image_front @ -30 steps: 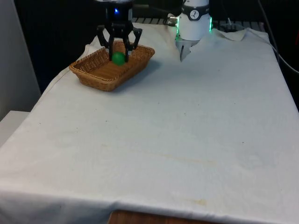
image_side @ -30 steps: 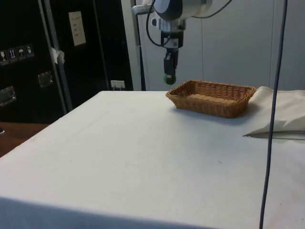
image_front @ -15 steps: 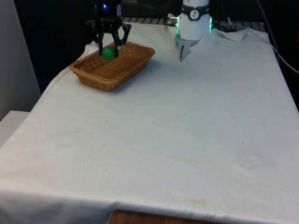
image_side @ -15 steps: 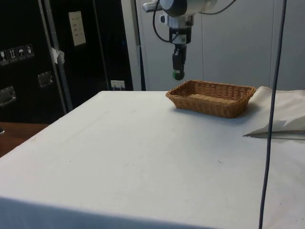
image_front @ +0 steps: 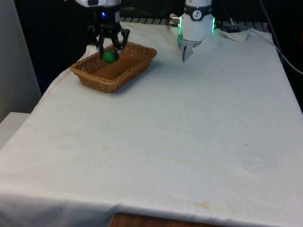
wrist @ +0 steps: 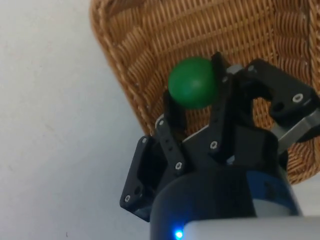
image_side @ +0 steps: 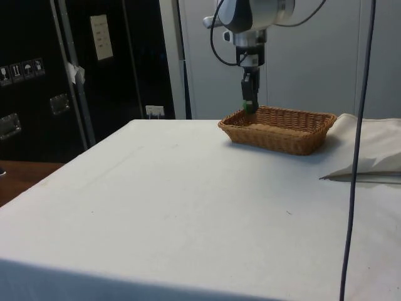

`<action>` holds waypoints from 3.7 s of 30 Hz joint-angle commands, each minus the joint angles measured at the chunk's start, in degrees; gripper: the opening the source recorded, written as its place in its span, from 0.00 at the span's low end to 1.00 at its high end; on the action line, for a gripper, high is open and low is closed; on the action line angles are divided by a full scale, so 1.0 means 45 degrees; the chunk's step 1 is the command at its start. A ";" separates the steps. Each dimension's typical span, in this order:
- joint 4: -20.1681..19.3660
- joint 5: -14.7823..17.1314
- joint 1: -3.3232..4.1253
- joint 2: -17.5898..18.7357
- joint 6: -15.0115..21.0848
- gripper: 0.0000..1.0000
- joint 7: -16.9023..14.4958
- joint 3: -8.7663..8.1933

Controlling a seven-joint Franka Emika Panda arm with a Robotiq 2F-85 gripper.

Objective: Pick up the ball and place it into the basket.

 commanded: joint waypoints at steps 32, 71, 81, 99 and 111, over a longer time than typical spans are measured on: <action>-0.0166 0.2572 -0.0127 0.1362 0.0064 1.00 -0.1757 0.0064; -0.1133 -0.0662 0.0751 -0.2101 0.0038 1.00 0.1974 0.0407; -0.1286 -0.2215 0.0777 -0.3107 0.0025 1.00 0.3807 0.1171; -0.1413 -0.4469 0.0802 -0.3896 -0.0089 1.00 0.6723 0.2483; -0.1337 -0.4736 0.0815 -0.3832 -0.0382 1.00 0.7907 0.3616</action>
